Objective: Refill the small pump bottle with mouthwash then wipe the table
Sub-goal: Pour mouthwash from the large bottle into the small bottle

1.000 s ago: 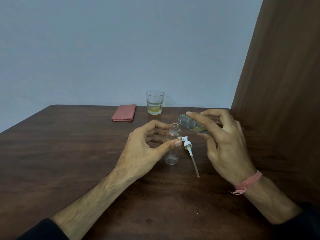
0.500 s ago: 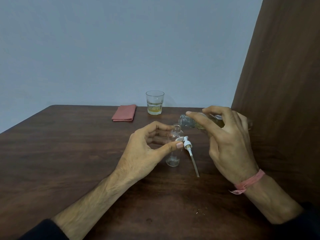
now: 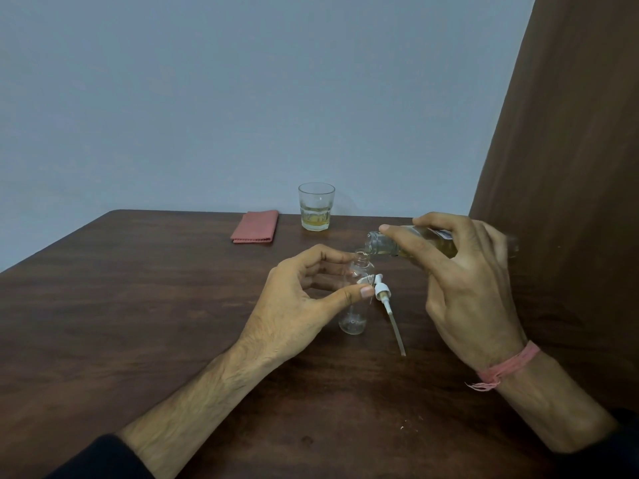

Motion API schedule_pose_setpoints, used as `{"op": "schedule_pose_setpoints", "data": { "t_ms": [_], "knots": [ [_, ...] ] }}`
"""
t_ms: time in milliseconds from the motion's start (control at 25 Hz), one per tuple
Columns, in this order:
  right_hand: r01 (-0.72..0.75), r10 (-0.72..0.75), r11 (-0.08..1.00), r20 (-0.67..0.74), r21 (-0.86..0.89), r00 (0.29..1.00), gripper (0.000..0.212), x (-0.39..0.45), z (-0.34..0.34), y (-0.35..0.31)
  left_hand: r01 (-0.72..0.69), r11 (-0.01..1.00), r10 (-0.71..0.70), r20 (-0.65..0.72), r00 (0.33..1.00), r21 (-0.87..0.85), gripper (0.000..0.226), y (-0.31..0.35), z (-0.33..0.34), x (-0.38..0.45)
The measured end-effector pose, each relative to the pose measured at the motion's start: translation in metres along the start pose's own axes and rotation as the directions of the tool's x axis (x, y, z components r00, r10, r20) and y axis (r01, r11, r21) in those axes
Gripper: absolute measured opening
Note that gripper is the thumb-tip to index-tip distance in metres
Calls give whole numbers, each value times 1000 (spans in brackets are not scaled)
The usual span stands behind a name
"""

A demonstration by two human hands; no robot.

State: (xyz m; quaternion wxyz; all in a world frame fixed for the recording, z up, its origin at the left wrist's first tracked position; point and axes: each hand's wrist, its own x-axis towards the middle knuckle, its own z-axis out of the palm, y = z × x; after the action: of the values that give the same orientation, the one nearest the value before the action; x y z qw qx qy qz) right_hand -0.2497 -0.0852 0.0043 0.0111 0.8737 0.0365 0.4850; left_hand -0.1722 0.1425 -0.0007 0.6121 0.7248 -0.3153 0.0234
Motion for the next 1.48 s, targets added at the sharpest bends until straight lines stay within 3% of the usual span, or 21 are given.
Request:
{"op": "schedule_pose_setpoints", "data": {
  "t_ms": [1480],
  "knots": [
    [-18,16,996,21,86,1000,91,-3,4,0,-8,1000,8,-14,1000,29,38,0,1,-2]
  ]
}}
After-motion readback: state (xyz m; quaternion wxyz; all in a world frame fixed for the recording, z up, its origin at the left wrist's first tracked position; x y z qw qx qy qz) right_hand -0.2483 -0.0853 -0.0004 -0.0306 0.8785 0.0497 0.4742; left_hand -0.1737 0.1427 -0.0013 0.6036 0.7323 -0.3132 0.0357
